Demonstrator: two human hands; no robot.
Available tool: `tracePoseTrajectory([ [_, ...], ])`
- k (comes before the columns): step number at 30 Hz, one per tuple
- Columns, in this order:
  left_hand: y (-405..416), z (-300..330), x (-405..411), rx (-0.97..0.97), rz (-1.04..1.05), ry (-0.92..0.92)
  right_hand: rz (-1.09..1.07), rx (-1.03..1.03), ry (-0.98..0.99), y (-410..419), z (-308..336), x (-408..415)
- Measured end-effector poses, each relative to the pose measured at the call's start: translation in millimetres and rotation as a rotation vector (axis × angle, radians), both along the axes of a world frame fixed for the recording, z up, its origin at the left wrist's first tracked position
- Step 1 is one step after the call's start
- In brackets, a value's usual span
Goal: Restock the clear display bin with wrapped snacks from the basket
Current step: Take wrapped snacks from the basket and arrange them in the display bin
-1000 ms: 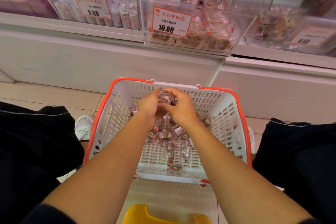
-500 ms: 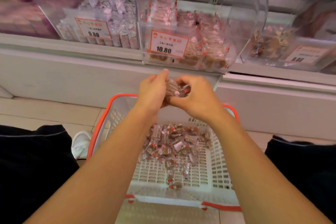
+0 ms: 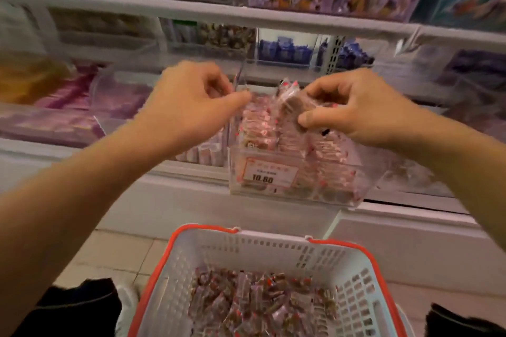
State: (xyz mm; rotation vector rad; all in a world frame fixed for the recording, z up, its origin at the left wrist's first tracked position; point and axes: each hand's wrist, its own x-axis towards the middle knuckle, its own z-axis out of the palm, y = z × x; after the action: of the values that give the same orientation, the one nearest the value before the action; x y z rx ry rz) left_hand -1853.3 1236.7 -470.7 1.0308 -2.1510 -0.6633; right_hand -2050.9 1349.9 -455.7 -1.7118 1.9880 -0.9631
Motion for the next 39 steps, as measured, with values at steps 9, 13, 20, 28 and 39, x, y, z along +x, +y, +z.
tracePoseTrajectory([
  [9,-58,-19,-8,-0.579,-0.293,0.045,0.151,0.115,-0.236,-47,-37,-29],
  [13,-67,-23,-17,-0.534,-0.519,-0.003,0.255,0.167,-0.173,-69,-41,-19],
  [20,-79,-19,-25,-0.414,-0.732,-0.328,0.322,0.137,0.320,-87,-39,-2],
  [28,-76,-20,-23,-0.420,-0.573,-0.664,0.236,0.221,0.314,-83,-52,-8],
  [39,-68,-23,-27,-0.385,-0.592,-0.583,0.284,0.194,0.278,-80,-53,-10],
])
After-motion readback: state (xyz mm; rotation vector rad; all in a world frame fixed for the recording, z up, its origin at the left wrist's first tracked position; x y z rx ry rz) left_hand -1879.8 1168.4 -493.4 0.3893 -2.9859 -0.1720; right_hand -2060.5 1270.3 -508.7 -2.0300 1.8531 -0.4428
